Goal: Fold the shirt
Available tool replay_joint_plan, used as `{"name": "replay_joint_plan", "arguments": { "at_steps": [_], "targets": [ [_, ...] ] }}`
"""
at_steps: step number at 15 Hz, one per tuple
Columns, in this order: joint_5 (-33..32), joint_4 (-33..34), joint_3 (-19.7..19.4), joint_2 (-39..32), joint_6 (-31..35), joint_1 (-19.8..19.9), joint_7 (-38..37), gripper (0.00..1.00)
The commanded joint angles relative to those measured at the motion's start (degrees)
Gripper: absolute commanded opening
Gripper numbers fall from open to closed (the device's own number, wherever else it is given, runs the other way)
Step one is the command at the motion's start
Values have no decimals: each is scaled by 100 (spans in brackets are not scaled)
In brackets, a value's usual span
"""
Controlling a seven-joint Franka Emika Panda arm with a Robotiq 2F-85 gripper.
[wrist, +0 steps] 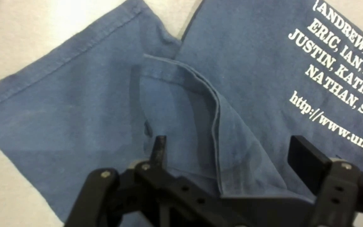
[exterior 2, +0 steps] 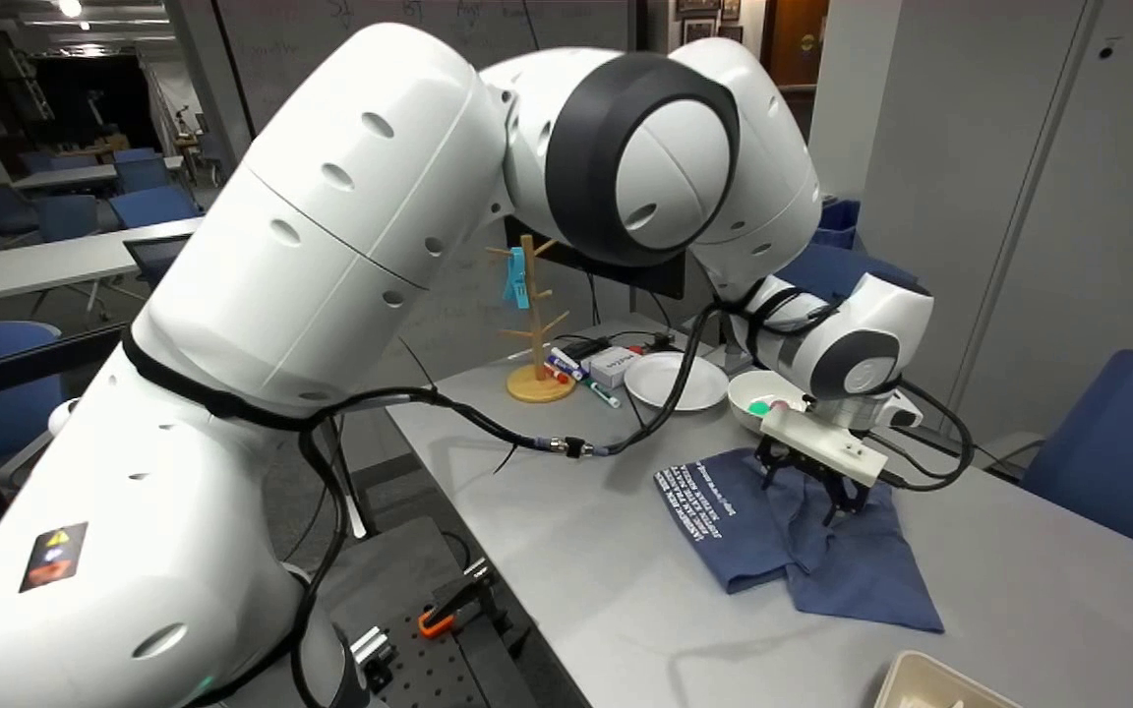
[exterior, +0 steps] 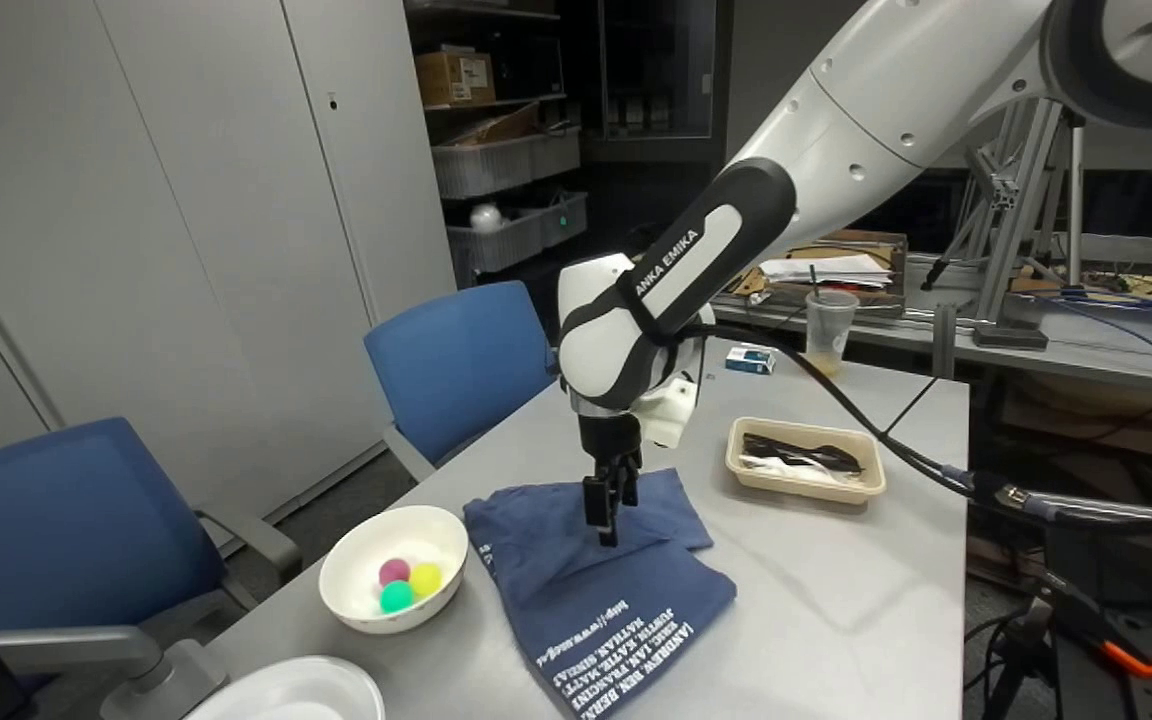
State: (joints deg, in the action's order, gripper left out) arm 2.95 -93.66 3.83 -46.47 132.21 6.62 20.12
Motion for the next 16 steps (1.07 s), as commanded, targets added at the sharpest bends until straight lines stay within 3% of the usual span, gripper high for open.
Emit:
{"name": "replay_joint_plan", "arguments": {
  "at_steps": [1,3,11,14,16],
  "targets": [
    [-86,575,7,-415,-140,-41,-71,72],
    [-89,714,3,-528,-167,-53,-96,62],
    [-210,1104,-88,-776,-325,-227,-347,0],
    [-391,1237,-196,-747,-412,-418,-528,0],
    [-864,1353,-466,-693,-309,-729,-781,1]
  ]
}}
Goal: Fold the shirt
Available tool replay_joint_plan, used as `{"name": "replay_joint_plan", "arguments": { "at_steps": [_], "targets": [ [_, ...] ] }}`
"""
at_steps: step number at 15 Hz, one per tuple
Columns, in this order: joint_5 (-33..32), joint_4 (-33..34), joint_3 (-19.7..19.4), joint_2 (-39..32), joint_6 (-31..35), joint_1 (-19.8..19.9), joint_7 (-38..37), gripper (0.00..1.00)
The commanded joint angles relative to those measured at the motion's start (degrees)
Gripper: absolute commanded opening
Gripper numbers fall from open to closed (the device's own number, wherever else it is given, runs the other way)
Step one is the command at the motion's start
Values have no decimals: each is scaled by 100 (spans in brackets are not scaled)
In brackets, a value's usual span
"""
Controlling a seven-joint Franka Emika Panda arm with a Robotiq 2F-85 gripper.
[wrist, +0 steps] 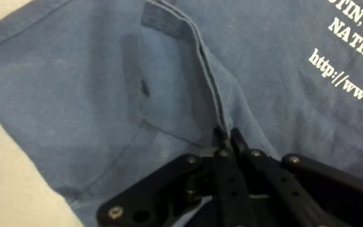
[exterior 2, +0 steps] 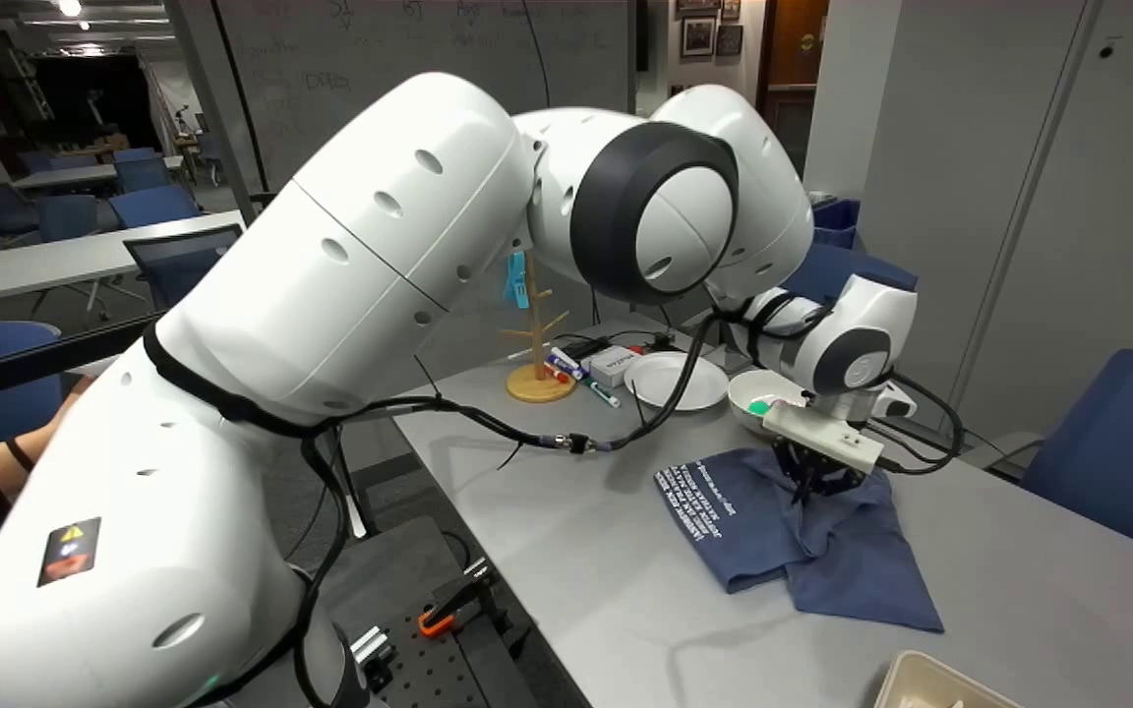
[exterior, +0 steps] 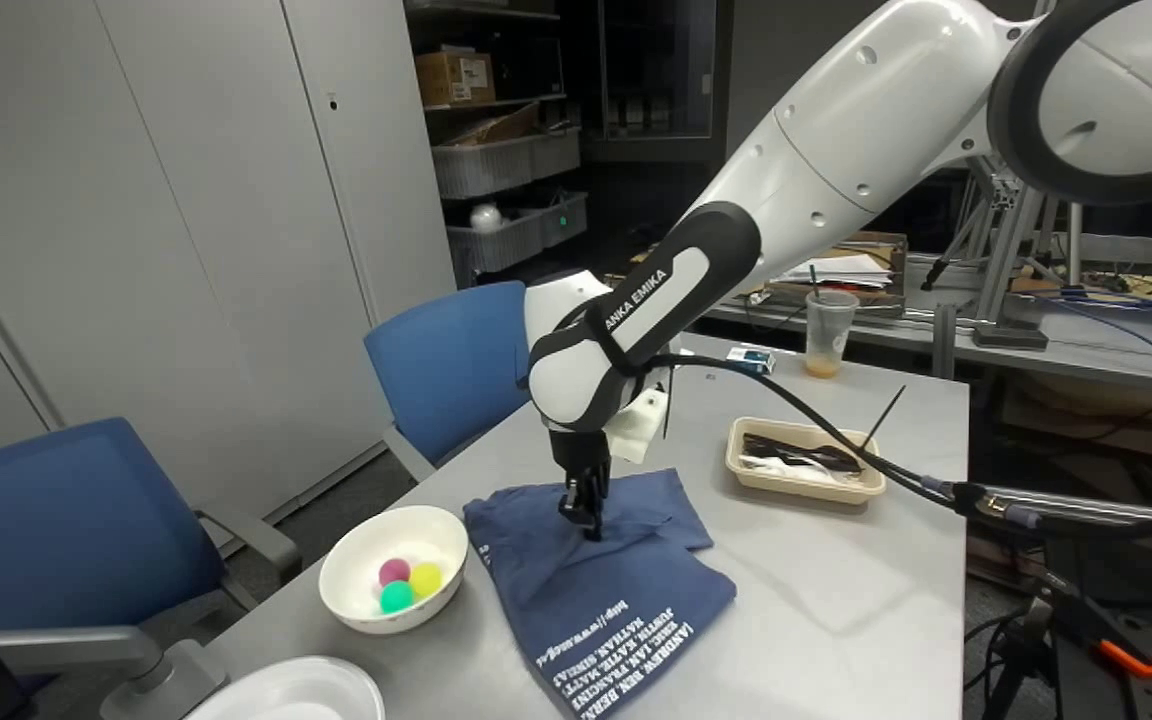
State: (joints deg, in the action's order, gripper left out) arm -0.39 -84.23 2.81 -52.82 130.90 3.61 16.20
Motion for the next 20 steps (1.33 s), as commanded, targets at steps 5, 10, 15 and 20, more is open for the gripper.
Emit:
{"name": "replay_joint_plan", "arguments": {
  "at_steps": [5,10,15,20],
  "targets": [
    [-1530,948,-856,-238,98,-923,-921,1],
    [-1418,1017,-762,-337,186,-784,-1084,40],
    [-1178,709,-556,-144,486,-598,-1038,71],
    [-870,447,-448,195,869,-781,-1512,100]
  ]
}}
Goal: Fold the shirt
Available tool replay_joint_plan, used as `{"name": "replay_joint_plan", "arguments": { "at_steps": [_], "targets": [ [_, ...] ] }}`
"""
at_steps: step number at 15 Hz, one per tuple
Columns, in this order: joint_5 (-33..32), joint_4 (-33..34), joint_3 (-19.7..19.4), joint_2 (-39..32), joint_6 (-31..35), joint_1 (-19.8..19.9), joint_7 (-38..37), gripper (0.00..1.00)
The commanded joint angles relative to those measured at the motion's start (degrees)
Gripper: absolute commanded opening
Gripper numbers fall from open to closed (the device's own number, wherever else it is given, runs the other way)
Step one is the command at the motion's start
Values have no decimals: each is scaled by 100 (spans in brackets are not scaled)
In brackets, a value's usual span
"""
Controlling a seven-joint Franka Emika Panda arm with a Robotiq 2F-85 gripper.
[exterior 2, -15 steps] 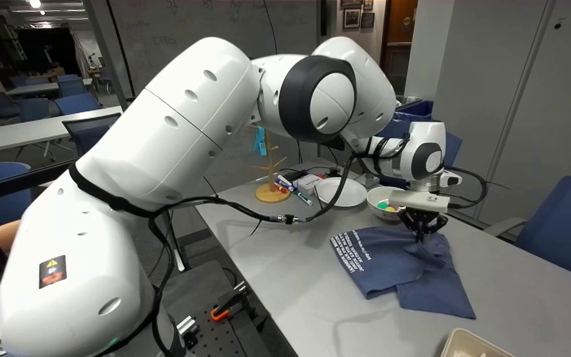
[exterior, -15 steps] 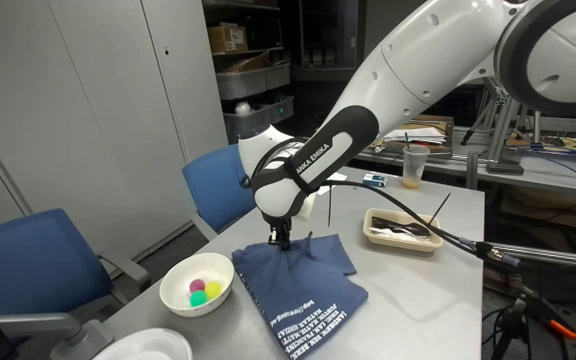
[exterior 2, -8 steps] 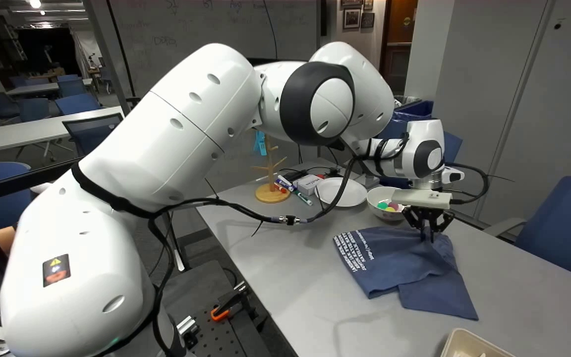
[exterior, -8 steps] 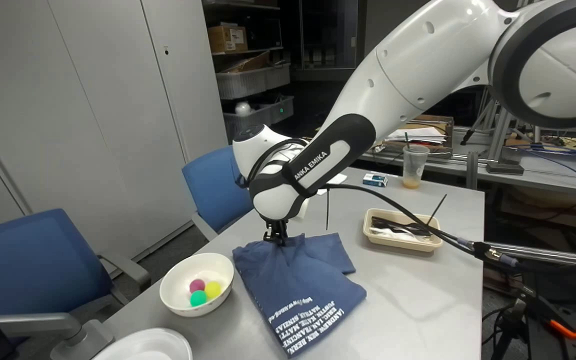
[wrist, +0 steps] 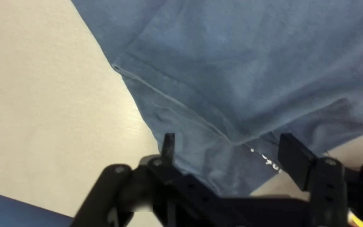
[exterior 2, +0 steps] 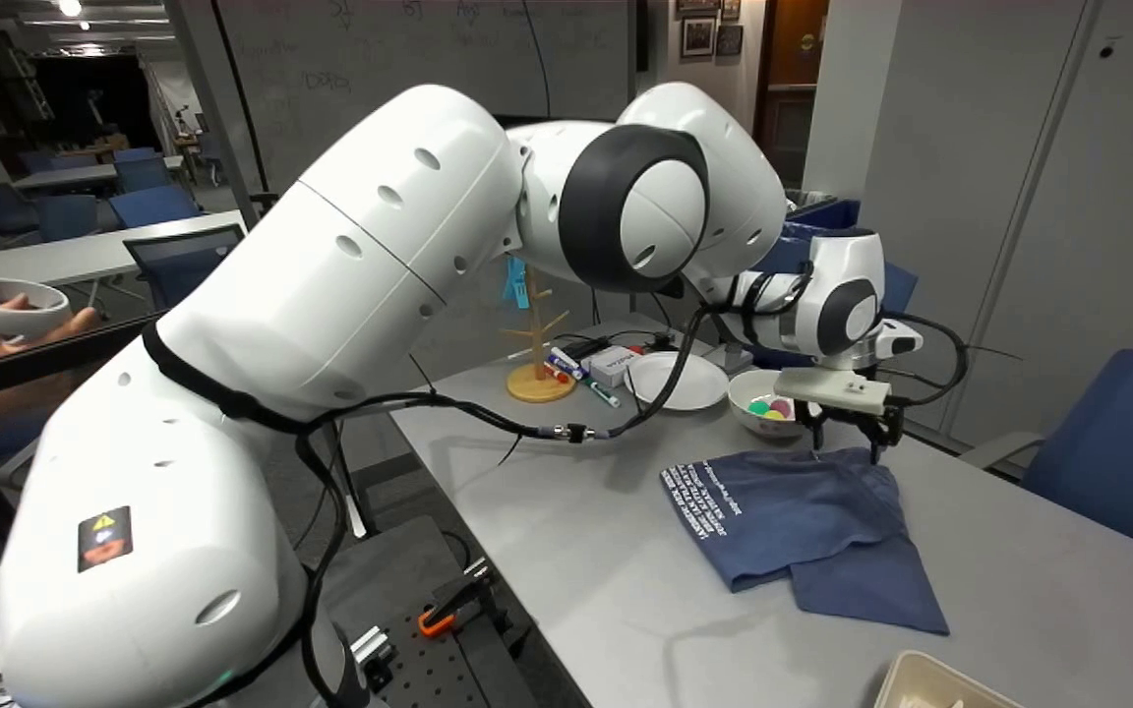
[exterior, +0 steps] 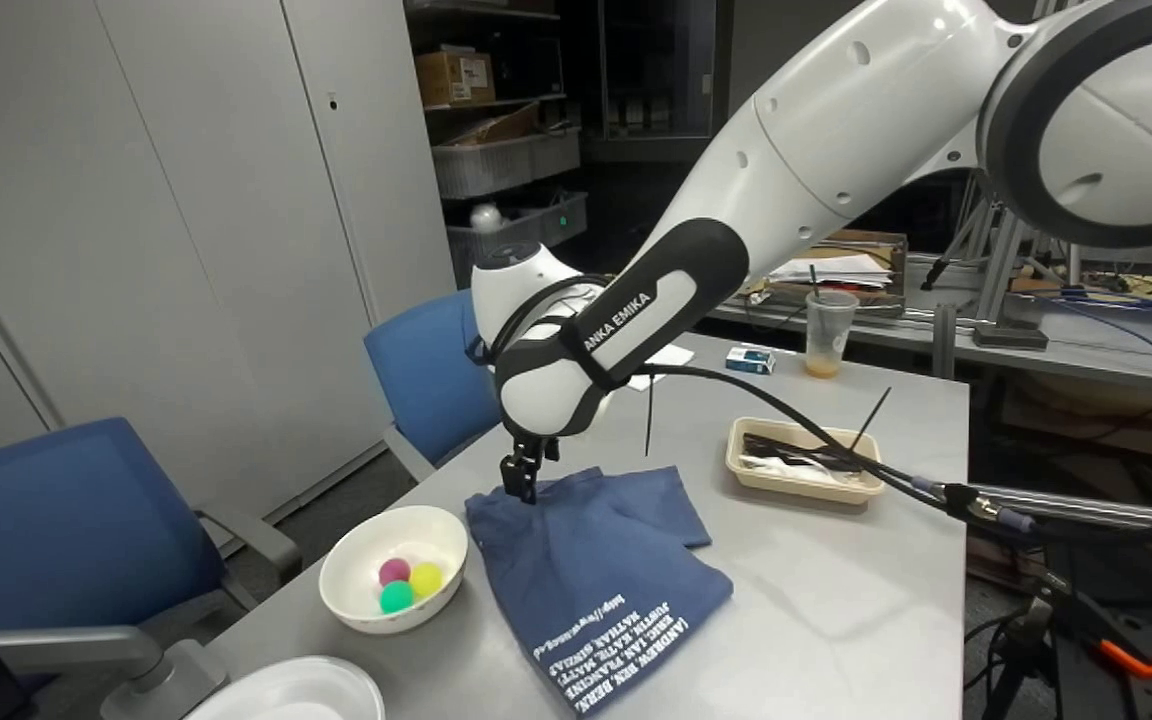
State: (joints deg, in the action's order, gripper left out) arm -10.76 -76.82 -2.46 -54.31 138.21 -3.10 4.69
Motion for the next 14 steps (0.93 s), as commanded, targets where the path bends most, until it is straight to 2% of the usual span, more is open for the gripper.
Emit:
{"name": "replay_joint_plan", "arguments": {
  "at_steps": [1,7,11,14],
  "targets": [
    [202,-375,84,453,132,-172,-529,100],
    [326,-1377,52,1487,72,-627,-1614,100],
    [194,-2375,-36,2281,199,-915,-2323,100],
    [181,-3232,19,2900,315,-950,-2518,100]
  ]
}}
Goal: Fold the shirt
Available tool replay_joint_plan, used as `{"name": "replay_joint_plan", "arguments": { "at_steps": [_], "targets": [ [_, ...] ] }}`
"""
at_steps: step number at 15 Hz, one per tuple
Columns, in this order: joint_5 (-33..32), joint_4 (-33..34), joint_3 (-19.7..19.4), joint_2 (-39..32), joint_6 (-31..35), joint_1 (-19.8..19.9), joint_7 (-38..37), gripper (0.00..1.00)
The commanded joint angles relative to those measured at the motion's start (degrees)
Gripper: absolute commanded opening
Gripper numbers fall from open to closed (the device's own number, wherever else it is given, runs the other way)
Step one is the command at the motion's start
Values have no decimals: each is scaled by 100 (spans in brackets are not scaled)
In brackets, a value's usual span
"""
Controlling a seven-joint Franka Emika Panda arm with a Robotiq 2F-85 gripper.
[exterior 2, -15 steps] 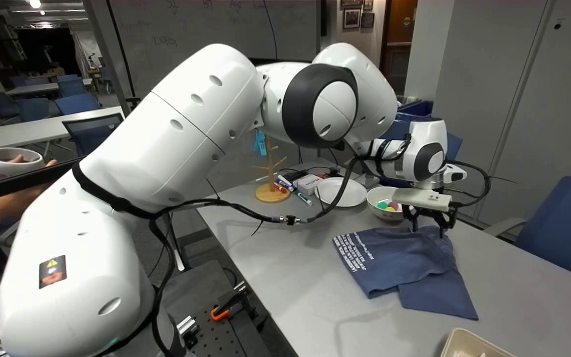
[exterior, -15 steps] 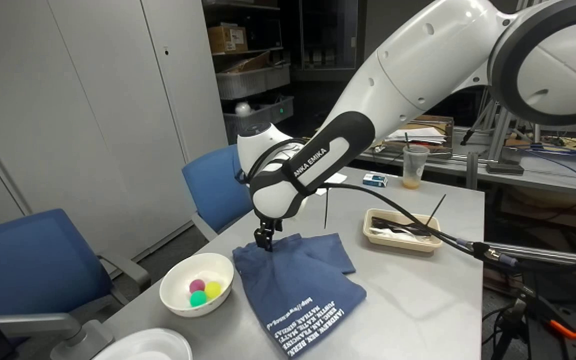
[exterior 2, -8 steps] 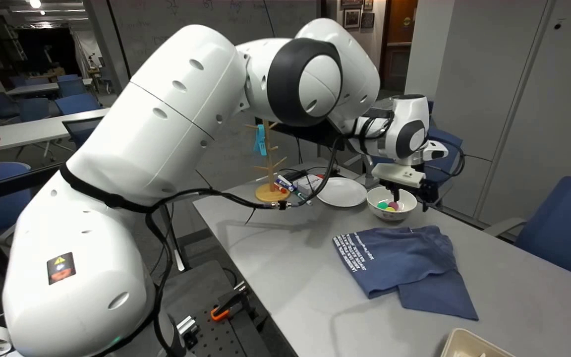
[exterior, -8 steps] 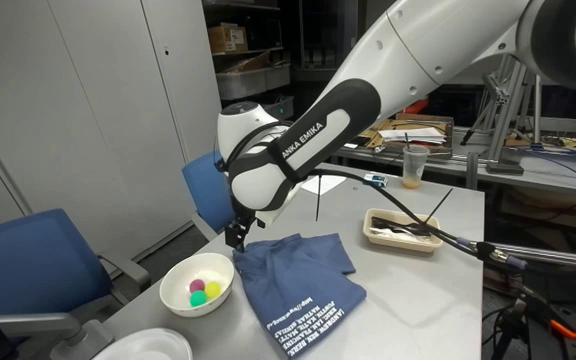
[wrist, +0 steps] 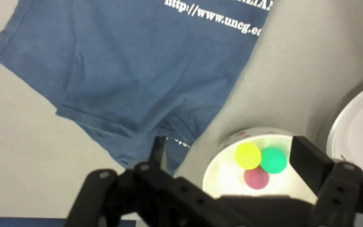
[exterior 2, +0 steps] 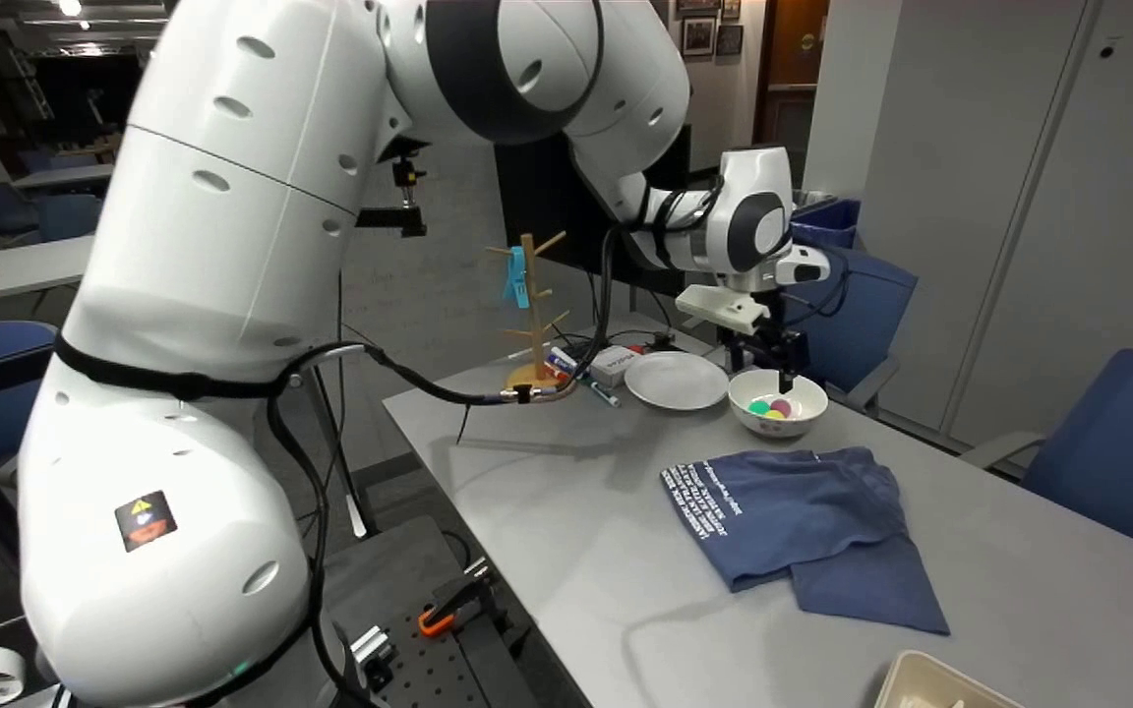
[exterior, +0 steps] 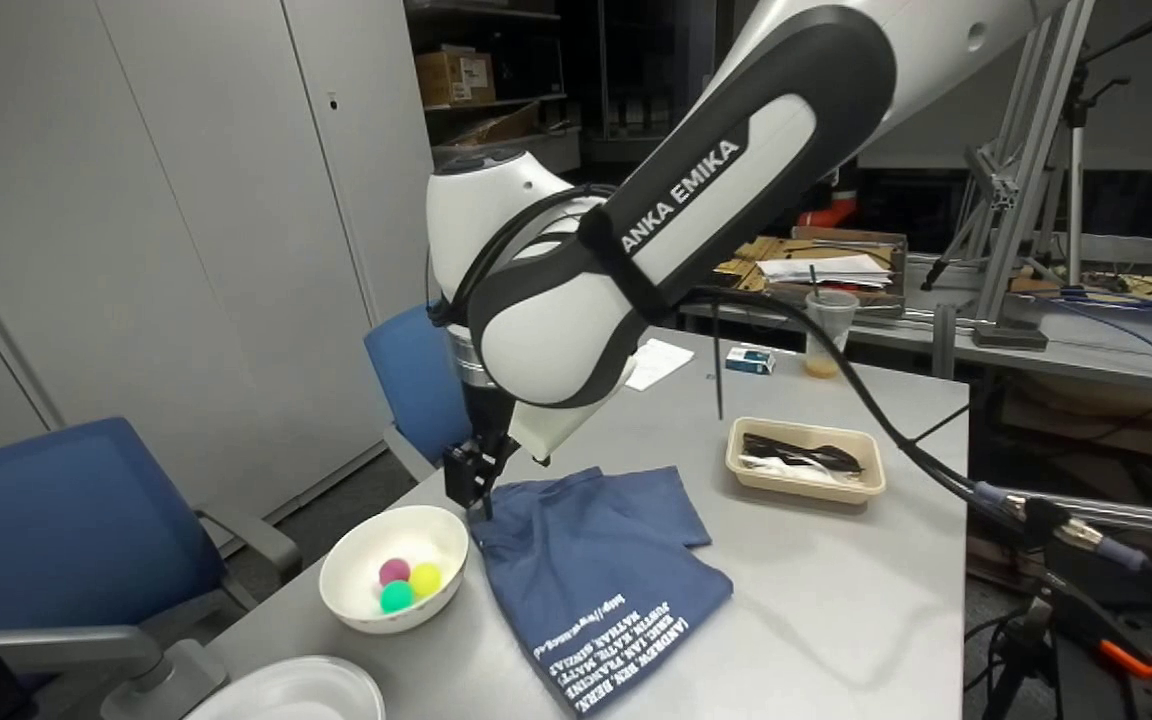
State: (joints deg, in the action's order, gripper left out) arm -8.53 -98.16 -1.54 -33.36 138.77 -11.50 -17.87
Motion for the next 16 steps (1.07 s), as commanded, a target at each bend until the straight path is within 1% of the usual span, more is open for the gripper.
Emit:
{"name": "replay_joint_plan", "arguments": {
  "at_steps": [1,7,11,13,15,16],
  "targets": [
    [-10,-1365,-42,1005,277,-92,-299,100],
    [-254,-3001,-35,2267,610,-64,-613,100],
    [-627,-3827,87,3069,714,-24,-787,100],
    [-753,-4207,215,3470,823,37,-828,100],
    [-796,-4488,372,3761,918,81,-831,100],
    [-602,-4000,397,3272,703,168,-662,100]
  ]
}}
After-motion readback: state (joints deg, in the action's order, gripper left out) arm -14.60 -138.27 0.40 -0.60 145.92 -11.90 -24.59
